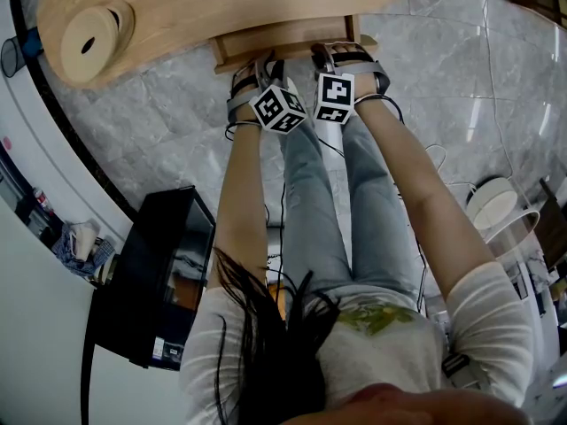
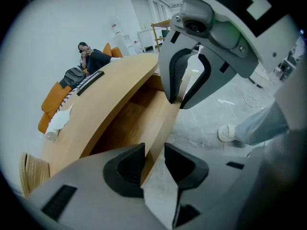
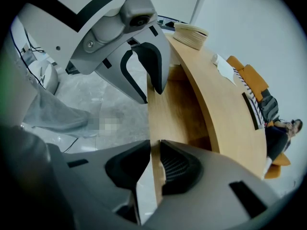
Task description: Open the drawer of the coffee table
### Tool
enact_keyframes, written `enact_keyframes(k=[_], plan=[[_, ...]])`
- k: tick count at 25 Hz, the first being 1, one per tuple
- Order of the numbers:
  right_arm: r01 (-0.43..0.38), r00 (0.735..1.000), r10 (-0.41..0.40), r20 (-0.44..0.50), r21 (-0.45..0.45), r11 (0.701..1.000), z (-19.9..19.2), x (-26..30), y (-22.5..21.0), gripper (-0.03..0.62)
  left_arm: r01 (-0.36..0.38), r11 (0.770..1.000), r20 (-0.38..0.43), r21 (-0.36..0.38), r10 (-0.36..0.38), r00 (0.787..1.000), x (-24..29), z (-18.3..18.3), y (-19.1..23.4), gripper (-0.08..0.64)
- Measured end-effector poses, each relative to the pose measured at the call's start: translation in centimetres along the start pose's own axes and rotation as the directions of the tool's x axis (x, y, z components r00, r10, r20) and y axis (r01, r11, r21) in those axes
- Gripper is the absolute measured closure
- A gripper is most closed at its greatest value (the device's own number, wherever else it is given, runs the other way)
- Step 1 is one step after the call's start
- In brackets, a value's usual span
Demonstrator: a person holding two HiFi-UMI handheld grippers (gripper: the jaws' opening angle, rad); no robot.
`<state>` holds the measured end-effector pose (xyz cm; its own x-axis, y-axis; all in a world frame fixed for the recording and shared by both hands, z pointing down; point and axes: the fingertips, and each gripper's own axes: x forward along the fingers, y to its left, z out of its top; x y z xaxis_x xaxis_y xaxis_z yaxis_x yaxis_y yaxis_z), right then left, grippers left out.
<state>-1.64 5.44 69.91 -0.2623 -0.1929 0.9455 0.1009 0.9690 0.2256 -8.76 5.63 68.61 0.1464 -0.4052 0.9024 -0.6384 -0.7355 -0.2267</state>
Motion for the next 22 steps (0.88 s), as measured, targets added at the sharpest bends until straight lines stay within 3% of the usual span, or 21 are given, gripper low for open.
enact_keyframes(k=[22], plan=[[-0.008, 1.0, 0.008, -0.01, -0.012, 1.0, 0.0, -0.2, 1.7, 0.52, 0.006, 1.0, -0.008, 0.011, -0.006, 1.0, -0.5, -0.8, -1.5, 0.43]])
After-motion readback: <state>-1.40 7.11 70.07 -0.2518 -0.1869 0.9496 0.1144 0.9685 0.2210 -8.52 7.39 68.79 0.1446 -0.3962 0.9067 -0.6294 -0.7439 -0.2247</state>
